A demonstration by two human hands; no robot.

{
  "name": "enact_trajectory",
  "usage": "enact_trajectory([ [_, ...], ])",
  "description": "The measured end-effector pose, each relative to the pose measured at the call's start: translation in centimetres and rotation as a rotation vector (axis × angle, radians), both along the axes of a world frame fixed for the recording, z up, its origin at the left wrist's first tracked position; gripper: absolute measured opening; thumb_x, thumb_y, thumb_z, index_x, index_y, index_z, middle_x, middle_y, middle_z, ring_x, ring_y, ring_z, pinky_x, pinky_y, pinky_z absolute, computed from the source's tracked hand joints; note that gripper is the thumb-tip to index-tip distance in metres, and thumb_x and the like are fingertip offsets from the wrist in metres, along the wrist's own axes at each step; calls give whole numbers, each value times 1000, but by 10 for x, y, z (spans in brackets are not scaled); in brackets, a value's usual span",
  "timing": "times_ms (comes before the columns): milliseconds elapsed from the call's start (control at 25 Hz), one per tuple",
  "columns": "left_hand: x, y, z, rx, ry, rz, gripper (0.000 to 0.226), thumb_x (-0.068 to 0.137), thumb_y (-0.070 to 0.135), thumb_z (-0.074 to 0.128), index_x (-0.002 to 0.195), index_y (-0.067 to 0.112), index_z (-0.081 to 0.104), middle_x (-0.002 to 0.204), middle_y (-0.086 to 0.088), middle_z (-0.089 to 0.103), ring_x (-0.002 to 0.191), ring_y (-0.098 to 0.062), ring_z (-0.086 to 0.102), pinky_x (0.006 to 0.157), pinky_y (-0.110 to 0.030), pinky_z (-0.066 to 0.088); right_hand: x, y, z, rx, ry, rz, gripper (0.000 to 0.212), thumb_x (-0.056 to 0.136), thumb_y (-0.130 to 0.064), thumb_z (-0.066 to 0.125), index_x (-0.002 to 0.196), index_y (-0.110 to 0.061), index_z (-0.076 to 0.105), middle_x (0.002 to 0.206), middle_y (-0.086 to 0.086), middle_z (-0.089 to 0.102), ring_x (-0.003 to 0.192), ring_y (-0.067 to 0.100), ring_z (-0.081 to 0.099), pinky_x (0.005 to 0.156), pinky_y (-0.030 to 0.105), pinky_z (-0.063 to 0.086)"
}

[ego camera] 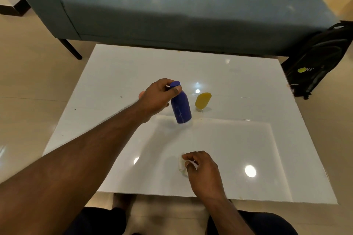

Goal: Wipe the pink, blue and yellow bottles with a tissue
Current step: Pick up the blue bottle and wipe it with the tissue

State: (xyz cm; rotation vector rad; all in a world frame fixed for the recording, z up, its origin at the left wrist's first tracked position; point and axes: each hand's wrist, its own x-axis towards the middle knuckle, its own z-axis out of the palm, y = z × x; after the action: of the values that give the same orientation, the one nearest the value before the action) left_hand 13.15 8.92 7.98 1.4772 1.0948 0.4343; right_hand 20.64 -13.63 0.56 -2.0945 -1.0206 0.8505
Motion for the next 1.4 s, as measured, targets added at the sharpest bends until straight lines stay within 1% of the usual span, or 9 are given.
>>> enact_trajectory([
  [80, -17, -18, 14, -251, -176, 95, 33, 98, 30, 65, 129, 18, 59, 123, -7, 68, 115, -30, 67, 88, -48, 61, -2, -2, 2, -29, -2, 5, 17, 92, -14, 61, 102, -28, 65, 105, -15, 59, 93, 0, 57, 72, 0, 40],
  [240, -53, -72, 43, -592, -366, 148, 44, 94, 42, 66, 130, 18, 62, 119, -12, 70, 112, -38, 70, 81, -51, 61, -10, -7, 14, -73, -88, 42, 16, 91, -16, 63, 104, -25, 63, 102, -11, 57, 88, 5, 56, 73, 6, 38],
  [480, -103, -158, 67, -797, -446, 187, 43, 94, 47, 63, 123, 16, 66, 110, -15, 70, 109, -44, 70, 82, -54, 61, -36, -40, 36, -53, -145, 119, 21, 87, -14, 68, 106, -21, 62, 96, -11, 50, 83, 6, 52, 66, 8, 36],
  [680, -143, -213, 75, -889, -551, 211, 39, 100, 36, 54, 126, 10, 65, 113, -18, 64, 114, -42, 63, 97, -55, 52, -53, -66, 59, 14, -123, 57, 15, 89, -21, 66, 88, -35, 59, 97, -10, 59, 87, 7, 58, 74, 21, 45],
  [880, -166, -265, 82, -922, -682, 204, 42, 96, 23, 52, 133, 6, 60, 113, -22, 70, 103, -39, 71, 87, -51, 58, -63, -90, 81, 58, -77, -29, 6, 89, -25, 65, 94, -27, 68, 94, -12, 66, 85, 6, 62, 69, 20, 46],
  [1000, -173, -284, 80, -896, -702, 244, 47, 93, 29, 60, 135, 9, 62, 118, -15, 73, 111, -35, 68, 90, -48, 57, -73, -104, 93, 104, -3, -75, 7, 87, -23, 67, 92, -28, 69, 91, -13, 67, 83, 6, 64, 66, 20, 47],
  [1080, -177, -293, 78, -904, -700, 278, 43, 95, 37, 62, 128, 11, 67, 115, -11, 76, 98, -30, 73, 79, -43, 61, -80, -112, 100, 126, 8, -84, 9, 87, -21, 66, 90, -29, 69, 88, -13, 67, 80, 7, 64, 62, 19, 48],
  [1200, -182, -298, 67, -909, -677, 326, 52, 92, 45, 66, 129, 8, 65, 112, -9, 76, 84, -25, 75, 70, -39, 63, -84, -115, 108, 161, 22, -107, 10, 86, -20, 66, 90, -28, 71, 88, -11, 68, 81, 9, 64, 63, 22, 52],
  [1400, -183, -294, 53, -917, -672, 362, 53, 93, 48, 64, 128, 9, 66, 107, -9, 75, 83, -25, 73, 74, -40, 61, -87, -116, 123, 241, 122, -131, 8, 85, -23, 69, 90, -29, 72, 88, -10, 69, 82, 10, 65, 62, 21, 52],
])
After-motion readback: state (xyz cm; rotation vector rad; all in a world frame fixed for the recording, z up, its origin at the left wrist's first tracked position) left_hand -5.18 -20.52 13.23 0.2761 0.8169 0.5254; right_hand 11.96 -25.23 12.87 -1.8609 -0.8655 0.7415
